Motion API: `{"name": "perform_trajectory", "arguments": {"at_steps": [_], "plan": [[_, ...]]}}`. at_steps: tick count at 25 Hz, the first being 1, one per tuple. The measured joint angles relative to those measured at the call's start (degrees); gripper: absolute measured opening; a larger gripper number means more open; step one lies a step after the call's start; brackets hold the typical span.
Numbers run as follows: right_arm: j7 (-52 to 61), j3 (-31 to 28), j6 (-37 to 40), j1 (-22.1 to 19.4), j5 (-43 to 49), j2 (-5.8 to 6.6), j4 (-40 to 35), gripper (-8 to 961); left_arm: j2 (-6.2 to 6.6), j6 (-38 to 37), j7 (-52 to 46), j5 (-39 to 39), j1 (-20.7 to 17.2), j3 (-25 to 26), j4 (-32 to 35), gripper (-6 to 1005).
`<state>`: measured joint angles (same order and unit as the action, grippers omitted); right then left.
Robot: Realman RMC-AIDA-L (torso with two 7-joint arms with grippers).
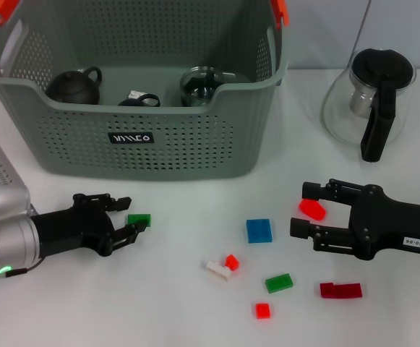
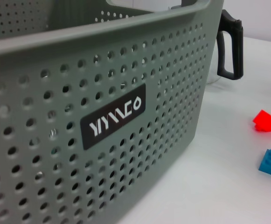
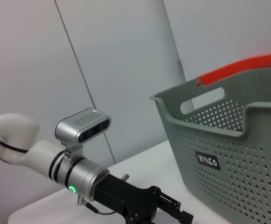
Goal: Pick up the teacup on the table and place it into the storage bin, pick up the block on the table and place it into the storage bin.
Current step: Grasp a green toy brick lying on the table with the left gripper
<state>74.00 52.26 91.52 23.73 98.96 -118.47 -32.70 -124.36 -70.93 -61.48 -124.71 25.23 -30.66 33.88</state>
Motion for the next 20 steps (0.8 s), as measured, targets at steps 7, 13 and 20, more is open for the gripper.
{"name": "perform_trajectory", "arguments": {"at_steps": [7, 13, 20], "plan": [[0.0, -0.1, 0.1, 0.0, 0.0, 0.00, 0.0, 820, 0.12, 0.5, -0.2, -0.5, 0.7, -0.2, -0.8, 503], [0.0, 0.0, 0.0, 0.1, 0.0, -0.07, 0.0, 820, 0.15, -0.1, 0.0, -0.7, 0.5, -0.4, -1.3, 505], [0.0, 0.0, 0.2, 0.0, 0.0, -0.01, 0.0, 820, 0.09, -2.9, -0.3, -0.9, -0.8, -0.4, -0.6, 506]]}}
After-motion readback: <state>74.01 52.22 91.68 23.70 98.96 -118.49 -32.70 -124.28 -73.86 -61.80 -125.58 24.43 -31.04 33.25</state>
